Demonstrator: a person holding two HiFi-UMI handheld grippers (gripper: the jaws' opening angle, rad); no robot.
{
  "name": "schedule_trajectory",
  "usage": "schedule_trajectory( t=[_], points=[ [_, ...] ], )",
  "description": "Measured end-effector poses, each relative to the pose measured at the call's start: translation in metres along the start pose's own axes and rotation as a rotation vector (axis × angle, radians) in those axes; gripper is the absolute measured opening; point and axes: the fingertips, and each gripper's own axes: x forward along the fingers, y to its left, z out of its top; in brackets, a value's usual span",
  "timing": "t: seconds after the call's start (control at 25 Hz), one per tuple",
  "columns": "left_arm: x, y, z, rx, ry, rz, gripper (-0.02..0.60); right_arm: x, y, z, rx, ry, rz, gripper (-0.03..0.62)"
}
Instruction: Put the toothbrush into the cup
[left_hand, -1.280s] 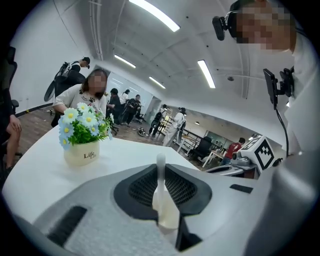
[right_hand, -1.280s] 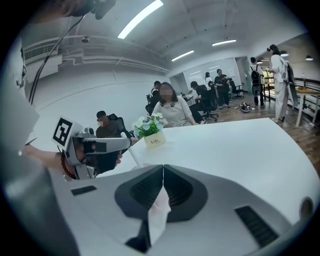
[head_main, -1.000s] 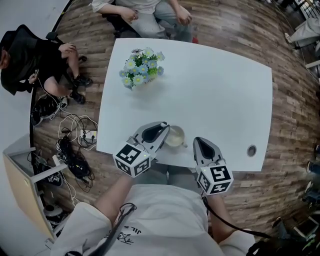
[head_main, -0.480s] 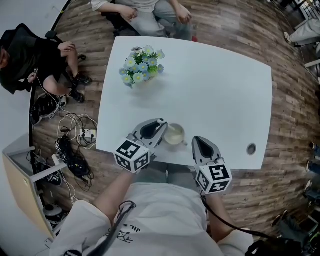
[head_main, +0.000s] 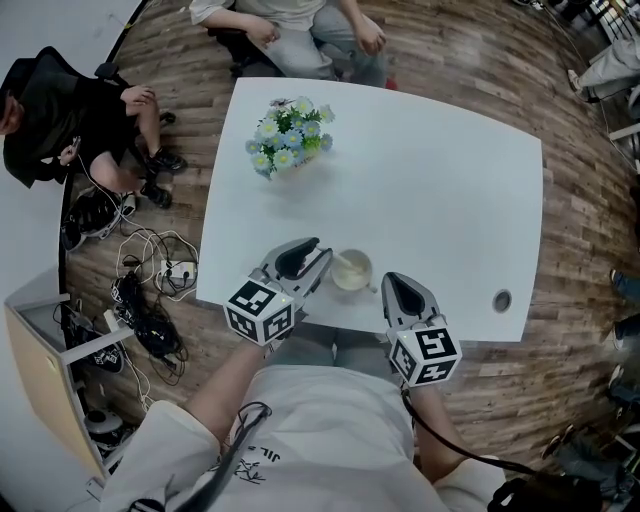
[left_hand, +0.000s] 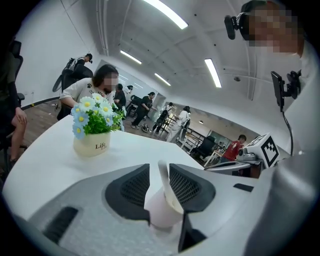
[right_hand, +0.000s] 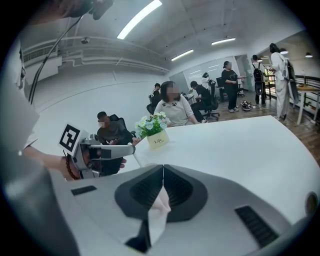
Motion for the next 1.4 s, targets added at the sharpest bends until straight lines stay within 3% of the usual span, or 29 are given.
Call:
schedule_trajectory(
  t=[0.44, 0.56, 0.72, 1.4],
  points=[
    [-0.032, 0.000, 0.031, 0.042, -0.047, 0.059, 0.104, 0.001, 0.016, 0.026, -0.043, -0.035, 0.041, 0.020],
    [-0.043, -0.005, 0.039, 0.051, -0.064, 0.080, 0.042, -0.003, 0.022, 0.033, -0.055, -0.051, 0.051, 0.020],
    [-0.052, -0.013, 0.049, 0.050, -0.082, 0.097, 0.014, -0.012, 0.028, 0.041, -0.075, -0.066, 0.058, 0.019],
    [-0.066, -0.068, 0.075, 0.122, -0.129, 0.105, 0.012, -0.033, 0.045, 0.074, -0.130, -0.122, 0.094, 0.020]
  ],
)
